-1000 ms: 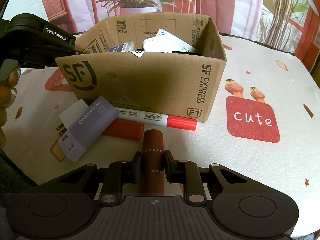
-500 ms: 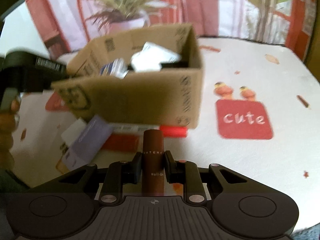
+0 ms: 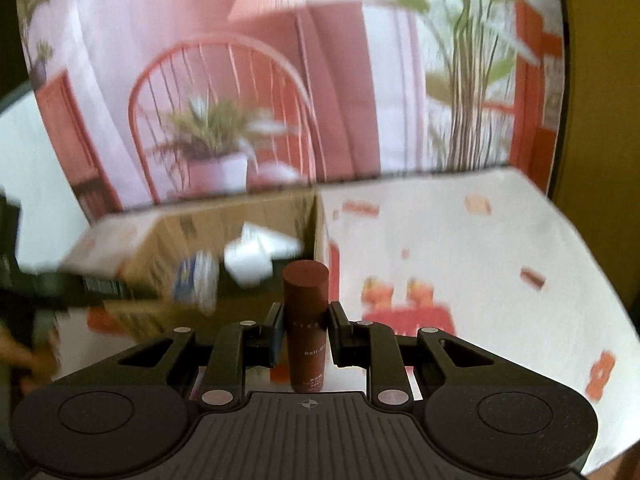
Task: Organize rigid objects
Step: 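Lift the red bottle with the right tool and lower it into the box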
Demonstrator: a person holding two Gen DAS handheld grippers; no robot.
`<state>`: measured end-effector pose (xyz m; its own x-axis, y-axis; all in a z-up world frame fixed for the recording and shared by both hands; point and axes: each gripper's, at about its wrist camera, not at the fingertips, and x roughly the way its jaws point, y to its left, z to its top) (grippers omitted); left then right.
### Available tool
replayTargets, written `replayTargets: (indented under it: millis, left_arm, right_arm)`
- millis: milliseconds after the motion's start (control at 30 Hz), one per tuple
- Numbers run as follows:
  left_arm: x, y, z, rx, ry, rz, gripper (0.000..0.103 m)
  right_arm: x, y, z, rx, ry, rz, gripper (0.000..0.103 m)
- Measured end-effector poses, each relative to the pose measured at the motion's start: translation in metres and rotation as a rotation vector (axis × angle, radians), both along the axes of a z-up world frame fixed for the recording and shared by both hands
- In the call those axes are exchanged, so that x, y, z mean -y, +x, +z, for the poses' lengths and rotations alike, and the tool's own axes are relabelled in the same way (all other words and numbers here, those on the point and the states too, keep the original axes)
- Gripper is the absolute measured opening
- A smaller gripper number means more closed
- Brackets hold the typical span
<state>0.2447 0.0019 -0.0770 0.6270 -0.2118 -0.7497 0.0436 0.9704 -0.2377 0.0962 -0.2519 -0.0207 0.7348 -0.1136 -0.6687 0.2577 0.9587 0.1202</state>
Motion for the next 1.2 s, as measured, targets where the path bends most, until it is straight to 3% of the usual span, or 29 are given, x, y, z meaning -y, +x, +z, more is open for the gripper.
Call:
replayTargets:
  millis: [167, 267, 433, 700, 967, 1200]
  left_arm:
    - [0.000, 0.000, 0.000, 0.000, 0.002, 0.000, 0.019]
    - [0.000, 0.000, -0.001, 0.000, 0.003, 0.000, 0.019]
    - [0.001, 0.001, 0.000, -0.003, 0.006, -0.001, 0.019]
    - [0.001, 0.001, 0.000, -0.003, 0.004, -0.001, 0.019]
    - [0.001, 0.001, 0.000, -0.002, 0.003, -0.001, 0.019]
    - [0.001, 0.000, 0.000, -0.003, 0.003, -0.001, 0.019]
  right_arm:
    - [0.010, 0.021, 0.034, 0.093, -0.030, 0.022, 0.021]
    - [0.009, 0.043, 0.039, 0.096, -0.059, 0.069, 0.021]
    - [0.004, 0.091, 0.022, -0.014, -0.015, 0.147, 0.021]
    - [-0.016, 0.128, -0.008, -0.223, -0.044, 0.234, 0.021]
    - [-0.011, 0.149, -0.033, -0.336, -0.022, 0.206, 0.021]
    - [-0.016, 0.163, -0.043, -0.364, -0.050, 0.210, 0.021]
